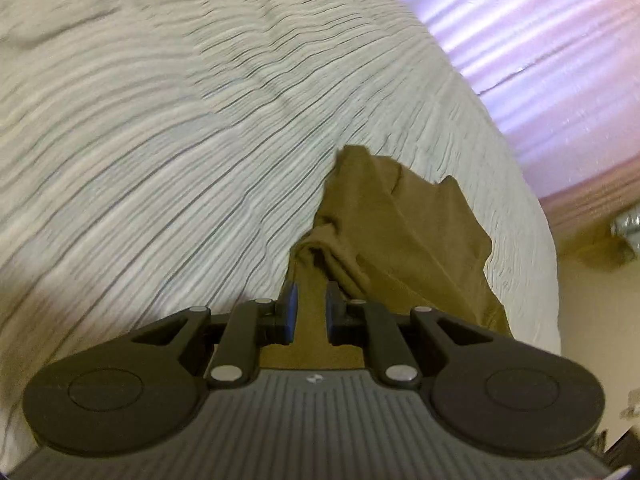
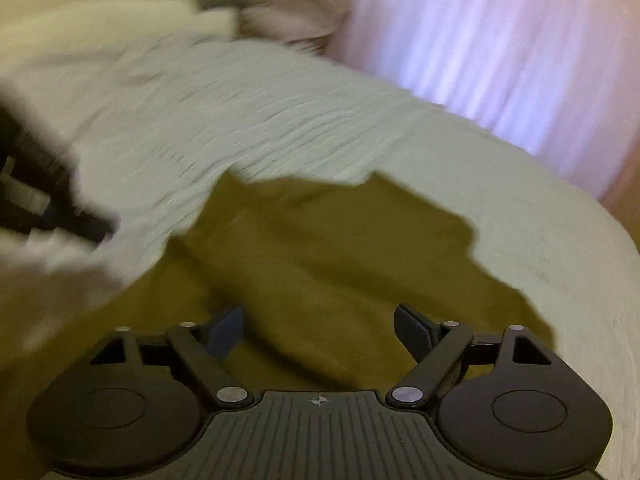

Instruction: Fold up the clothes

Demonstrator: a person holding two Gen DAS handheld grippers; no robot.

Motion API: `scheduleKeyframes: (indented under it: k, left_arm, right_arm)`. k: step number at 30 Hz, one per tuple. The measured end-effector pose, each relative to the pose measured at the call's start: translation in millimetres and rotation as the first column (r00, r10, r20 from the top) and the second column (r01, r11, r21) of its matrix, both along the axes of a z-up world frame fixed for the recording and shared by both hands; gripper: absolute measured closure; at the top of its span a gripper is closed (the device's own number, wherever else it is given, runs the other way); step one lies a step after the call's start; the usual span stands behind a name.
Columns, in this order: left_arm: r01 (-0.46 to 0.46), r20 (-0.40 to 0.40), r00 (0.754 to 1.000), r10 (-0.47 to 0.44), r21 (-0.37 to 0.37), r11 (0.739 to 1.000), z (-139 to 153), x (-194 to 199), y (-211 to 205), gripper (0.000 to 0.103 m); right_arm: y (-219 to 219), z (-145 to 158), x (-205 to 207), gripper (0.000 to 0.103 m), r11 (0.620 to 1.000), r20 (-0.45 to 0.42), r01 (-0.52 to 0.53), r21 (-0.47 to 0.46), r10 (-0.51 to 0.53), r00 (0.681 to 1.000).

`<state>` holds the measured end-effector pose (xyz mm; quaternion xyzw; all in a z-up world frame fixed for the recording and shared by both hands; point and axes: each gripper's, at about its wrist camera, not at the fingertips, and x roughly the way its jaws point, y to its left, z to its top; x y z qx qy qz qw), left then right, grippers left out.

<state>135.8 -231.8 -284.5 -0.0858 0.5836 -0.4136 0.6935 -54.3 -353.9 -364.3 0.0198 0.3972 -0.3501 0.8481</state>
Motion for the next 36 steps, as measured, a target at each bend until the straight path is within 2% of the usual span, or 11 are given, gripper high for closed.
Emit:
scheduleKeyframes:
  k: [5,11,13,15,16,18,20,25,29,32,36]
  left_arm:
    - [0.052,-0.049,0.997,-0.053,-0.018,0.998,-13.4,-10.7,-12.8,0.087]
    - [0.100,-0.097,0.990,-0.102,-0.024,0.995,-40.5,-28.1,-54.3,0.076]
    - [0.122,-0.087,0.989,-0.122,0.001,0.992,-49.6,-33.2,-71.0,0.077]
    - [0.160,-0.051,0.986,-0.160,0.001,0.987,-51.1,-38.9,-85.0,0.090]
    - [0.191,-0.028,0.981,-0.191,-0.023,0.981,-43.5,-41.6,-91.7,0.100]
    - [0.252,0.021,0.968,-0.251,-0.070,0.965,-28.1,-47.1,-104.8,0.100]
    - [0.284,0.113,0.957,-0.267,-0.188,0.940,7.7,-46.6,-112.2,0.100]
    - [0.277,0.278,0.944,-0.180,-0.364,0.890,78.9,-17.7,-121.1,0.100]
    - [0.293,0.338,0.925,-0.176,-0.336,0.895,87.5,-0.1,-127.9,0.100]
    - [0.306,0.338,0.919,-0.201,-0.293,0.906,76.6,0.6,-126.6,0.100]
    - [0.313,0.345,0.910,-0.230,-0.209,0.926,45.4,-5.8,-121.9,0.100]
  right_arm:
    - [-19.8,-26.8,-40.6,0.021,0.985,-0.085,0.152,0.087,-0.145,0.986]
    - [-53.8,-35.4,-114.5,0.021,0.919,-0.138,0.376,0.120,-0.359,0.923]
    - [-53.4,-29.4,-126.5,0.021,0.905,-0.119,0.410,0.118,-0.397,0.910]
    - [-58.8,-28.5,-134.6,0.021,0.896,-0.093,0.430,0.111,-0.421,0.902]
    - [-61.7,-29.1,-137.0,0.021,0.893,-0.082,0.438,0.105,-0.431,0.899]
    - [-67.7,-33.1,-137.0,0.021,0.891,-0.067,0.445,0.090,-0.440,0.896]
    - [-74.3,-36.3,-134.8,0.021,0.892,-0.052,0.445,0.075,-0.442,0.895]
    - [-91.5,-41.5,-126.9,0.021,0.893,0.007,0.448,0.039,-0.448,0.894]
    - [-109.7,-40.2,-125.5,0.021,0.882,0.070,0.471,-0.008,-0.470,0.880]
    - [-119.3,-36.6,-132.9,0.021,0.851,0.115,0.525,-0.003,-0.521,0.846]
    - [-122.5,-41.8,-146.6,0.021,0.810,0.098,0.586,0.032,-0.586,0.805]
